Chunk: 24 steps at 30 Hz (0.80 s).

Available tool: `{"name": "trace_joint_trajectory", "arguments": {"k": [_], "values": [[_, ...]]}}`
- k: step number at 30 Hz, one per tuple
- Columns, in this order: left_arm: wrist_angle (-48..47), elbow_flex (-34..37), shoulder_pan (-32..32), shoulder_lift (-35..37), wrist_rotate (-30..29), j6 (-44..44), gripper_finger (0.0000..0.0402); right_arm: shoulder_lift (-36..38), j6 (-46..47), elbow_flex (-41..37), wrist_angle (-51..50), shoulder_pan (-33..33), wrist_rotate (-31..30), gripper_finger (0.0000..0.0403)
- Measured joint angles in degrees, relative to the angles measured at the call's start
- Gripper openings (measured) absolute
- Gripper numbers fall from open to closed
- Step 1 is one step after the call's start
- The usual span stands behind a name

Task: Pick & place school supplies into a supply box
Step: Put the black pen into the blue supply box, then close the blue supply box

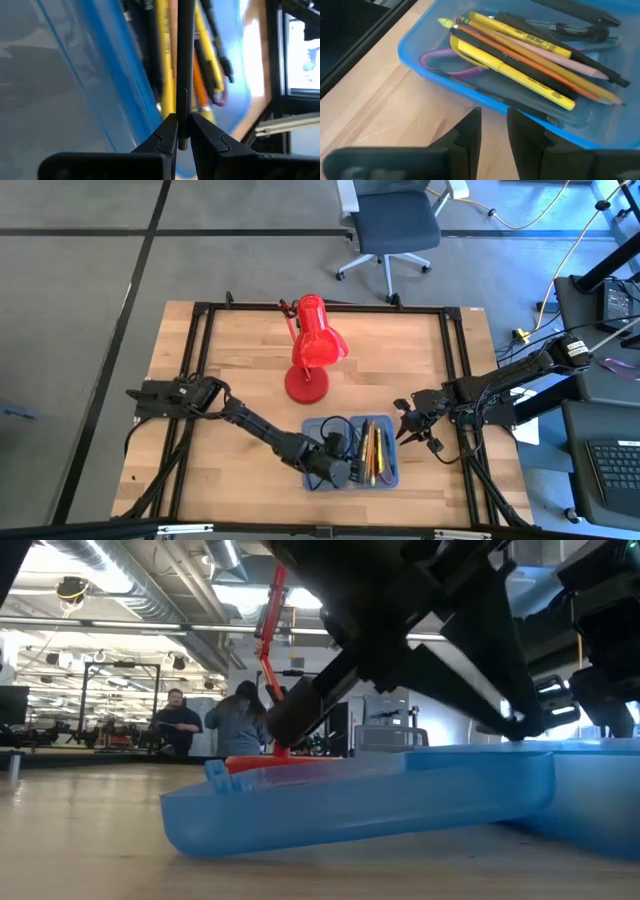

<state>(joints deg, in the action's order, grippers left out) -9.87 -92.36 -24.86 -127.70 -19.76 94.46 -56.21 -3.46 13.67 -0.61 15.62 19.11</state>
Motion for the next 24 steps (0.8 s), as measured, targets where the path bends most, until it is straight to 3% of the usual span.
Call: {"name": "trace_joint_trajectory", "arguments": {"k": [18,24], "values": [[2.64,-0.07,0.28,-0.29,-0.38,-0.11,0.0066,0.00,0.16,-0.02,-1.04,0.00,-0.01,0.0097],[2.53,-0.05,0.32,-0.09,-1.05,-2.44,0.0098,0.00,0.05,-0.02,-1.04,0.02,-0.02,0.0097]]}}
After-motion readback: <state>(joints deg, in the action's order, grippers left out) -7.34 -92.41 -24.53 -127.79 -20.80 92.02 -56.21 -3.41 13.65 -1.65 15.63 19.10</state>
